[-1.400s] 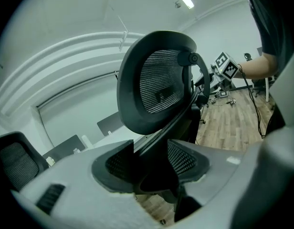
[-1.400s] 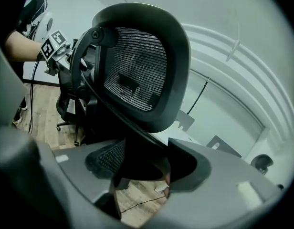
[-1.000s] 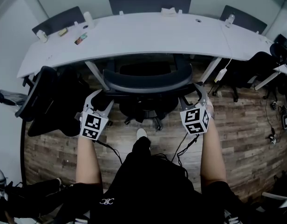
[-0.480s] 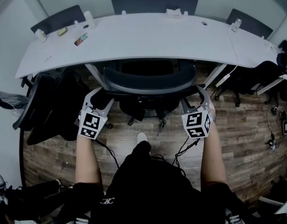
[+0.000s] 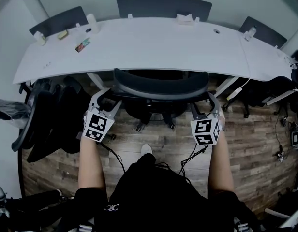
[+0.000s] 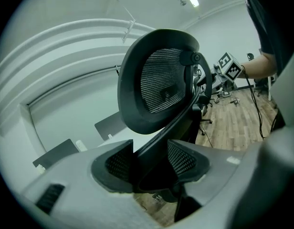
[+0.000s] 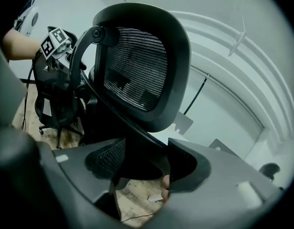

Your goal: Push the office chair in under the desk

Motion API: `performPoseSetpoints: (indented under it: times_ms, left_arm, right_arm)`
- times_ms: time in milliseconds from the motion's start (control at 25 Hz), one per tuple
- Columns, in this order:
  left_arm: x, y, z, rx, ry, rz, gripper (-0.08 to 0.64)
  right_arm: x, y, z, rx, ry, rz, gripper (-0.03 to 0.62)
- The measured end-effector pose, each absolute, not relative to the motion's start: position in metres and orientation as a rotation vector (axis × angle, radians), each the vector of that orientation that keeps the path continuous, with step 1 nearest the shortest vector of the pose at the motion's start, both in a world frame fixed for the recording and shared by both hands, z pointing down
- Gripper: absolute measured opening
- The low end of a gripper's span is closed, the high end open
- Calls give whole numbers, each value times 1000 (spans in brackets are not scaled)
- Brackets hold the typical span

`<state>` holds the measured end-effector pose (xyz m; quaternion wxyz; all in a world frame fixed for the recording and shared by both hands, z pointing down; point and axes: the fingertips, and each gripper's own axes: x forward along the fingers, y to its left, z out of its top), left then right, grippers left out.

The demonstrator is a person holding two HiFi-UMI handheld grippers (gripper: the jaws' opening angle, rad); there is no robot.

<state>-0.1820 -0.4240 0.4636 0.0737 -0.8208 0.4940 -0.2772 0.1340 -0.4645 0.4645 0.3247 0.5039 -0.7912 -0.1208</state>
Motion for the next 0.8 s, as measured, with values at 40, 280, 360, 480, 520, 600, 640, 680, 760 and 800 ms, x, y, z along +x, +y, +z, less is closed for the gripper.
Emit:
performPoseSetpoints:
  times_ms: [40,280,360,480,520,600,640,680,760,800]
  left_arm:
    - [-183,-432,463,-2465,1481,-831,221]
    - [-186,-474,462,-2471,1473,-815,221]
    - [-188,-486,461,-2475,1465,-814,220]
    - [-193,-505,461,-2482,1457,-807,219]
    - [-195,-511,461,-2484,1456,-804,219]
    - [-196,-522,460,-2484,1452,-791,219]
    - [-197,-527,459,-2485,1448,-782,219]
    - [-197,-532,459,-2486,1444,-773,219]
    - [-198,-541,460,-2489,1437,-762,219]
    - [-199,-545,460,-2491,1437,-761,218]
  right_arm:
    - [133,-473,464,1326,-2072,-314,284]
    - [130,-515,465,1337,-2053,-278,285]
    - [128,-527,464,1345,-2046,-268,285]
    - [124,-546,463,1356,-2034,-255,285]
    - [123,-551,463,1360,-2030,-248,286]
    - [122,-562,463,1374,-2021,-233,287]
    - [121,-567,462,1384,-2018,-228,287]
    - [121,-572,461,1398,-2017,-226,287]
    - [122,-581,459,1433,-2013,-210,286]
    - [123,-584,464,1440,-2001,-169,276]
